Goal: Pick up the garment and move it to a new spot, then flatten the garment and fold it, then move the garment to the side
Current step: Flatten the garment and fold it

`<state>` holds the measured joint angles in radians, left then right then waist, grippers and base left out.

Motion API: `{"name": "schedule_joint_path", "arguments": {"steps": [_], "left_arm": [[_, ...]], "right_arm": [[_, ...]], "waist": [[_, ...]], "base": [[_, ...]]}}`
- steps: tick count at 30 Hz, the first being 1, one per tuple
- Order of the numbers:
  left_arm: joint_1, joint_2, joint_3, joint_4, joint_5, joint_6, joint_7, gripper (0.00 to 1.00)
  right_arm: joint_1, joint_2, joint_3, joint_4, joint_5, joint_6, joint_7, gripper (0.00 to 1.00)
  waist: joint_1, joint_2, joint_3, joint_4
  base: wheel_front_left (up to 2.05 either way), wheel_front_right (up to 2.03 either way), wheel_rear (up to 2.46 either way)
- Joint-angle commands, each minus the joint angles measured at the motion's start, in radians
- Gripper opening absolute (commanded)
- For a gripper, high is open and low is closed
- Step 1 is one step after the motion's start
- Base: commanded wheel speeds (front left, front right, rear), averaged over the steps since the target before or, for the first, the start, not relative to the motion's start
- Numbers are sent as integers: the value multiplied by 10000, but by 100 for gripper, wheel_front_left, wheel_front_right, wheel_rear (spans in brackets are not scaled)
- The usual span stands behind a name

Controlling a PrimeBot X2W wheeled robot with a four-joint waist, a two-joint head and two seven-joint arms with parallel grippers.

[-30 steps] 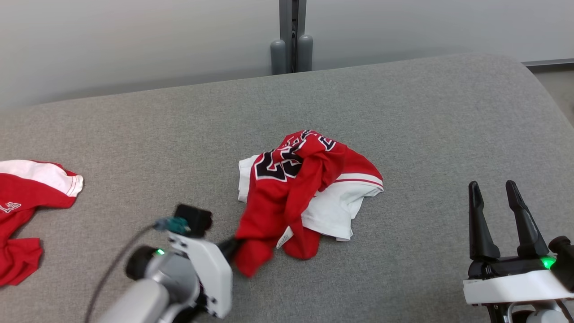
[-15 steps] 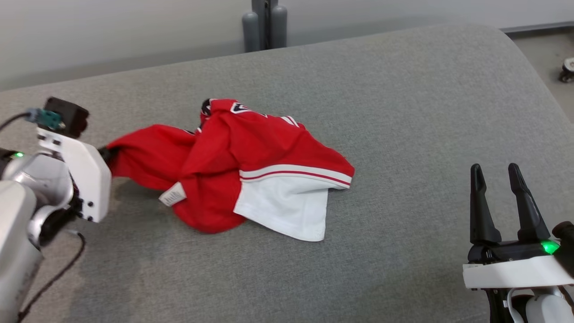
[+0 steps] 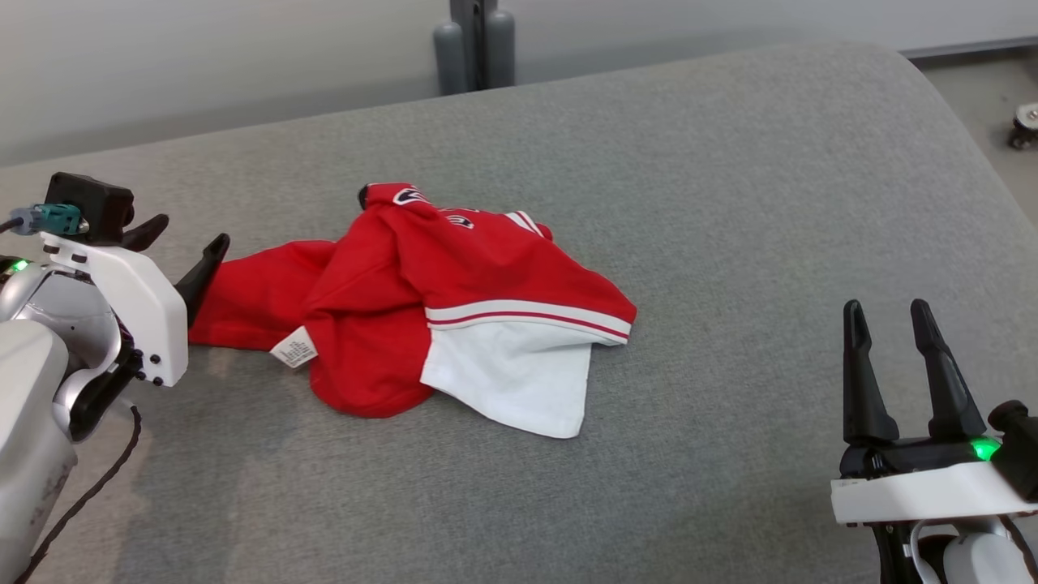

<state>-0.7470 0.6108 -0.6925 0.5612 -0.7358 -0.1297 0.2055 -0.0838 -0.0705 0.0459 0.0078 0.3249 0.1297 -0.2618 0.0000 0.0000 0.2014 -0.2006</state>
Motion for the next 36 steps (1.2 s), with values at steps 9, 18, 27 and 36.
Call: {"name": "schedule_joint_path", "arguments": {"steps": [9, 18, 27, 36], "left_arm": [[856, -394, 184, -668, -140, 565, -2040, 100], [3179, -868, 772, -3279, -303, 2546, -3947, 100], [5325, -1629, 1569, -5005, -305, 4040, -4648, 100], [6187, -2400, 1498, -5517, 265, 3924, -4712, 100]], "right_arm": [[436, -323, 95, 213, 16, 19, -48, 100], [854, -551, 193, 276, 95, 19, -48, 100], [1210, -594, 331, 333, 193, 19, -48, 100], [1321, -687, 499, 442, 283, 19, 43, 100]], "waist": [[0, 0, -1056, 1224], [0, 0, -1536, 2128], [0, 0, -1692, 2345], [0, 0, -1738, 2556]], "base": [[0, 0, 0], [0, 0, 0], [0, 0, 0], [0, 0, 0]]}}
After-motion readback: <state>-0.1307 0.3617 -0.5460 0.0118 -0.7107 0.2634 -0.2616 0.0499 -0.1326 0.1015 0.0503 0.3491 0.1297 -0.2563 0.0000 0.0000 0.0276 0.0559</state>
